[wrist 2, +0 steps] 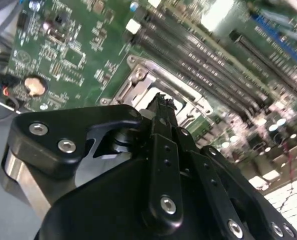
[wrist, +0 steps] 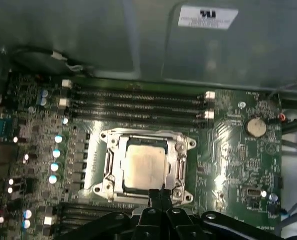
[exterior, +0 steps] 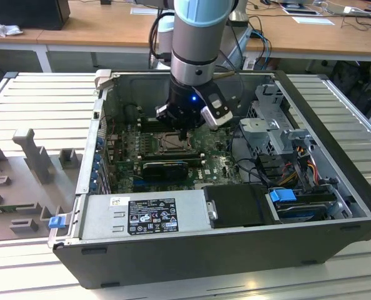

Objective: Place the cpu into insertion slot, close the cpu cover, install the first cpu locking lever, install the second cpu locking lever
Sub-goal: 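Install the second cpu locking lever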

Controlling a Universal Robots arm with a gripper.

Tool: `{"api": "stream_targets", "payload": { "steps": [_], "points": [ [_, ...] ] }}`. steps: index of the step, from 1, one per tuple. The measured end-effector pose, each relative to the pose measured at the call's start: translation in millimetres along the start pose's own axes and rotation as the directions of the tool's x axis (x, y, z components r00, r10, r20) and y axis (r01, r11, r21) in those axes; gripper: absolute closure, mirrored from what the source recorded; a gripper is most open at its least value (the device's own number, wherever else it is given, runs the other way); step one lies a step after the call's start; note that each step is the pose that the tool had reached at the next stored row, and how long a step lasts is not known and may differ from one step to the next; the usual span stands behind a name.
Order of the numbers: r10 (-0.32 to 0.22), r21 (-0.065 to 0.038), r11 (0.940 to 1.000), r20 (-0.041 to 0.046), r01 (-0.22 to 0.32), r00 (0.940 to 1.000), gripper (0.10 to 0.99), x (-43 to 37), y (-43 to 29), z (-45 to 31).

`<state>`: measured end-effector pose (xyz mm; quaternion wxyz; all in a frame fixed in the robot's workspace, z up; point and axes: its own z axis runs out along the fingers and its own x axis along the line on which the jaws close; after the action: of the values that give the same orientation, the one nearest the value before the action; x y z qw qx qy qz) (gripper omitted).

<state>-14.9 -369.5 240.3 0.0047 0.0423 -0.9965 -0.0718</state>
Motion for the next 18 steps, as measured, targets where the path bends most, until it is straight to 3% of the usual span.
{"api": "stream_targets", "payload": {
  "steps": [4,7,8,9,10,12,15,18],
  "points": [
    [0.000,-0.006,1.0000,0.0003,0.000,1.0000,0.980,4.5,-14.8,-1.2],
    [0.000,-0.020,0.9998,0.0015,0.000,1.0000,0.980,18.2,-15.9,-1.0],
    [0.000,-0.026,0.9997,0.0021,0.000,1.0000,0.980,27.0,-15.4,-0.7],
    [0.000,-0.030,0.9995,0.0026,0.000,1.0000,0.980,34.8,-14.9,0.9],
    [0.000,-0.030,0.9995,0.0024,0.000,1.0000,0.980,37.1,-15.2,3.3],
    [0.000,-0.031,0.9995,0.0025,0.000,1.0000,0.980,38.6,-15.7,7.9],
    [0.000,-0.031,0.9995,0.0025,0.000,1.0000,0.980,42.5,-17.3,20.8],
    [-0.001,-0.049,0.9988,0.0039,0.001,1.0000,0.980,47.7,-20.3,24.7]
  ]
}}
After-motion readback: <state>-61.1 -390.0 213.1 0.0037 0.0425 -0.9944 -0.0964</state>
